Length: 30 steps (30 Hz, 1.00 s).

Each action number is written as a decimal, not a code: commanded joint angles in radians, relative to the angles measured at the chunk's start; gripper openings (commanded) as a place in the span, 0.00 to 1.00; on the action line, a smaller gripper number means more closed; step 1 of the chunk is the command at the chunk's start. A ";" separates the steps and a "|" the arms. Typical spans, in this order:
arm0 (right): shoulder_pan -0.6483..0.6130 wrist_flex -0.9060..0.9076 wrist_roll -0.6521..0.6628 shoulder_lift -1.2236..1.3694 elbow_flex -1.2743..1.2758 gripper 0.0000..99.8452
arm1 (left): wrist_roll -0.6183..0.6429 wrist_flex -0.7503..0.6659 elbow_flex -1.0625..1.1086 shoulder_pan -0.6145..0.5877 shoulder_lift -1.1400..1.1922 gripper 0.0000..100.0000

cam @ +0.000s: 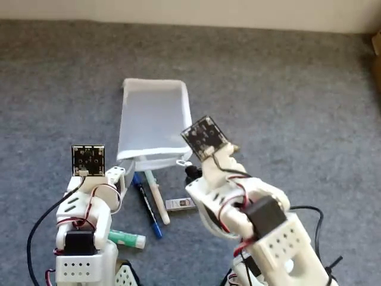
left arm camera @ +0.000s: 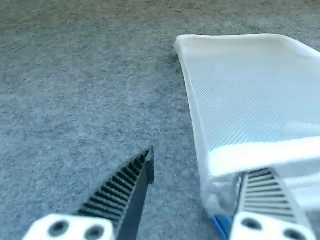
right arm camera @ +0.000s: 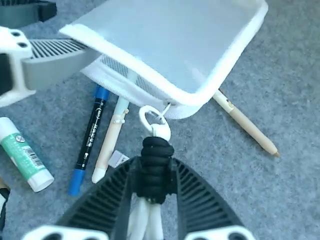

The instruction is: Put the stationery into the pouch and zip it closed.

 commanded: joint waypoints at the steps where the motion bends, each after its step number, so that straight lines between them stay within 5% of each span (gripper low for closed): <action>1: -0.022 0.007 0.012 -0.096 -0.076 0.01 | -0.009 0.002 0.018 0.015 -0.004 0.27; 12: -0.016 -0.045 0.006 -0.068 -0.073 0.01 | -0.011 -0.002 0.001 -0.036 -0.012 0.01; 22: -0.015 -0.110 0.006 0.019 -0.030 0.09 | -0.011 0.256 -0.180 -0.193 -0.010 0.01; 30: 0.061 -0.101 0.011 0.160 -0.038 0.19 | -0.006 0.265 -0.200 -0.317 -0.010 0.01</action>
